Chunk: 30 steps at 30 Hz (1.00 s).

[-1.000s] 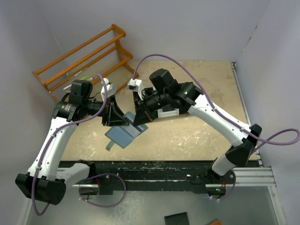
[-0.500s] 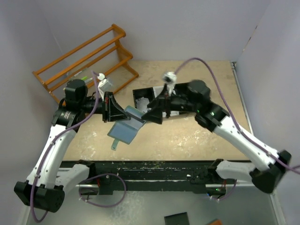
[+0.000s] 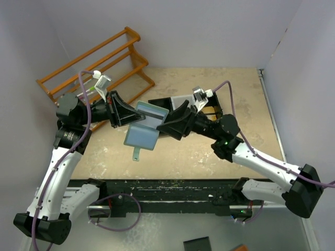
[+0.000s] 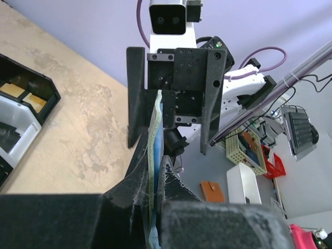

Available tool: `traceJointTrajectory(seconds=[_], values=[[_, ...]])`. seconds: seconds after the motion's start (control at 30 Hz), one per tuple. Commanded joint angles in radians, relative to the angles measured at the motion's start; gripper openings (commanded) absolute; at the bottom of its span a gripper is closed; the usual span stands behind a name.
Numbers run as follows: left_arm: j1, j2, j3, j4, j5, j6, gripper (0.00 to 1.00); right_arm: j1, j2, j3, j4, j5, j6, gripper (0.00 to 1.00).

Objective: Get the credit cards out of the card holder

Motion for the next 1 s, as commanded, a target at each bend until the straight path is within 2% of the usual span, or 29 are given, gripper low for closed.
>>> traceJointTrajectory(seconds=[0.0,0.03,0.07,0.1,0.13,0.2,0.23,0.27,0.3,0.33,0.37,0.4,0.43,0.53,0.6,0.67,0.8,0.97], values=[[-0.001,-0.014,0.026,0.062,-0.03,-0.057,0.0,0.025,0.026,0.041,0.196,0.037,0.064,0.63],[-0.001,-0.016,0.025,0.061,-0.027,-0.056,0.0,0.028,0.037,0.04,0.223,0.042,0.072,0.54],[-0.001,-0.018,0.023,0.056,-0.026,-0.053,0.0,0.028,0.043,0.042,0.231,0.043,0.082,0.41],[-0.001,-0.018,0.021,0.05,-0.026,-0.049,0.0,0.028,0.048,0.051,0.225,0.04,0.082,0.22],[-0.001,-0.019,0.02,0.047,-0.024,-0.046,0.0,0.028,0.052,0.063,0.203,0.033,0.076,0.12],[-0.001,-0.023,0.016,0.044,-0.016,-0.043,0.0,0.028,0.051,0.088,0.129,0.019,0.056,0.0],[-0.001,-0.023,0.013,0.044,-0.007,-0.035,0.02,0.028,0.047,0.103,0.054,-0.005,0.042,0.0],[-0.001,-0.021,0.014,0.042,0.007,-0.022,0.12,0.027,0.043,0.119,0.005,-0.045,0.041,0.0],[-0.001,-0.019,0.018,0.029,0.025,0.001,0.31,0.02,0.034,0.138,-0.048,-0.077,0.023,0.0],[-0.001,-0.013,0.03,-0.001,0.047,0.037,0.58,0.015,0.027,0.166,-0.141,-0.103,-0.016,0.0],[-0.001,-0.005,0.047,-0.045,0.083,0.096,0.76,0.011,0.023,0.203,-0.25,-0.134,-0.069,0.0],[-0.001,0.004,0.071,-0.138,0.115,0.179,0.88,0.008,0.026,0.255,-0.433,-0.161,-0.137,0.0],[-0.001,0.012,0.097,-0.222,0.132,0.258,0.91,0.007,0.037,0.307,-0.526,-0.198,-0.202,0.0],[-0.001,0.046,0.176,-0.477,0.143,0.544,0.91,0.007,0.106,0.436,-0.899,-0.313,-0.4,0.0],[-0.001,0.078,0.21,-0.61,0.141,0.708,0.87,0.006,0.165,0.516,-1.195,-0.339,-0.551,0.0],[-0.001,0.109,0.231,-0.721,0.127,0.832,0.82,0.01,0.221,0.599,-1.341,-0.308,-0.659,0.0],[-0.001,0.167,0.213,-0.857,0.127,0.98,0.74,0.011,0.311,0.719,-1.534,-0.31,-0.776,0.0],[-0.003,0.22,0.203,-1.02,0.12,1.154,0.74,0.011,0.355,0.823,-1.636,-0.296,-0.84,0.0]])
